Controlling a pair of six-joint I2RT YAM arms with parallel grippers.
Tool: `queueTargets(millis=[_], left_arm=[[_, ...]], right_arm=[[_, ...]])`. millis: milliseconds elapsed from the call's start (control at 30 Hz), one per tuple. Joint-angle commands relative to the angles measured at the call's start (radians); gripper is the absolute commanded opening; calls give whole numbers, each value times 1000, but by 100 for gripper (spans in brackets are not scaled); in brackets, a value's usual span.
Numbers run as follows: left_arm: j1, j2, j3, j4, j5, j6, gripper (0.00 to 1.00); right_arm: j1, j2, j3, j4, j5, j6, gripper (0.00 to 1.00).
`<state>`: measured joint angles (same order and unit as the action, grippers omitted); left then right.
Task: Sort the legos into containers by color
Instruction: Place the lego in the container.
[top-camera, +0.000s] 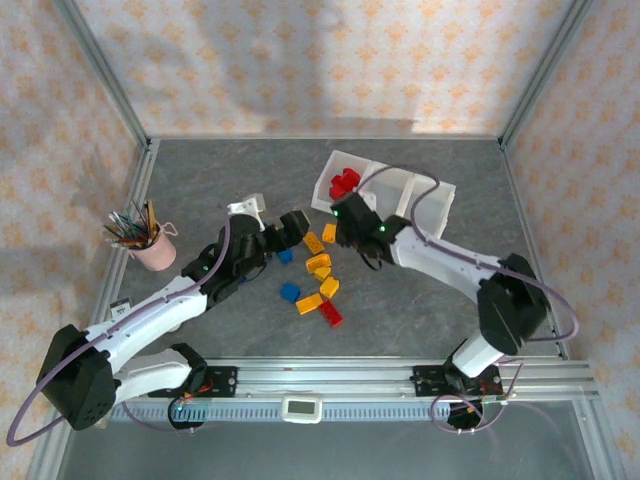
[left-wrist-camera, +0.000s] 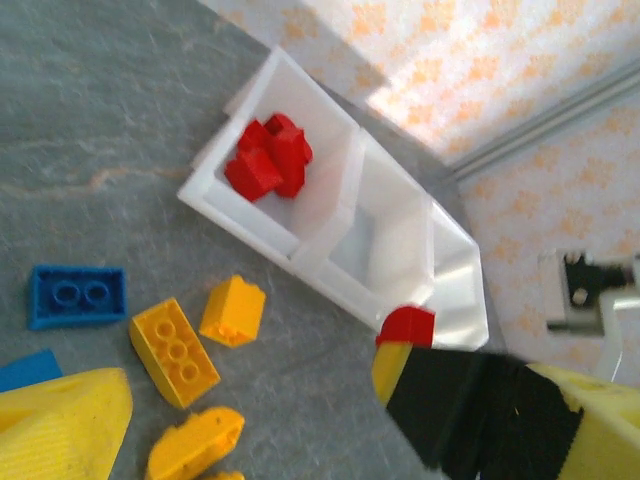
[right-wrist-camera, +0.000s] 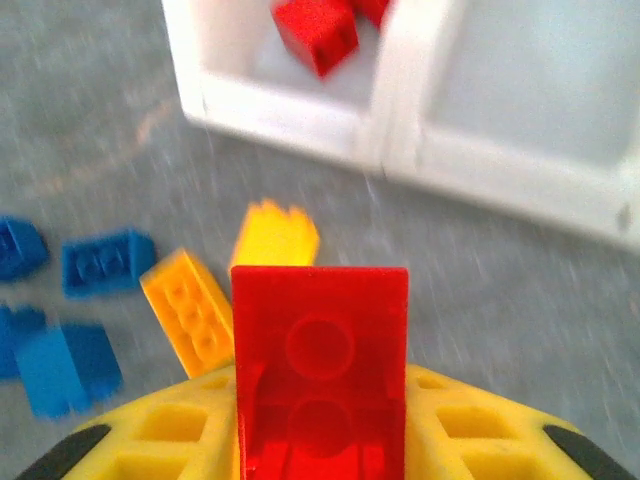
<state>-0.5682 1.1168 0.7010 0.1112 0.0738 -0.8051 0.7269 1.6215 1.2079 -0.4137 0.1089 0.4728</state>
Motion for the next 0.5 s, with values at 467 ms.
queueTargets(millis=[467], left_arm=[[139,75,63,33,63,44,99]], right_arm=[[-175,519,615,-37,21,-219,56]])
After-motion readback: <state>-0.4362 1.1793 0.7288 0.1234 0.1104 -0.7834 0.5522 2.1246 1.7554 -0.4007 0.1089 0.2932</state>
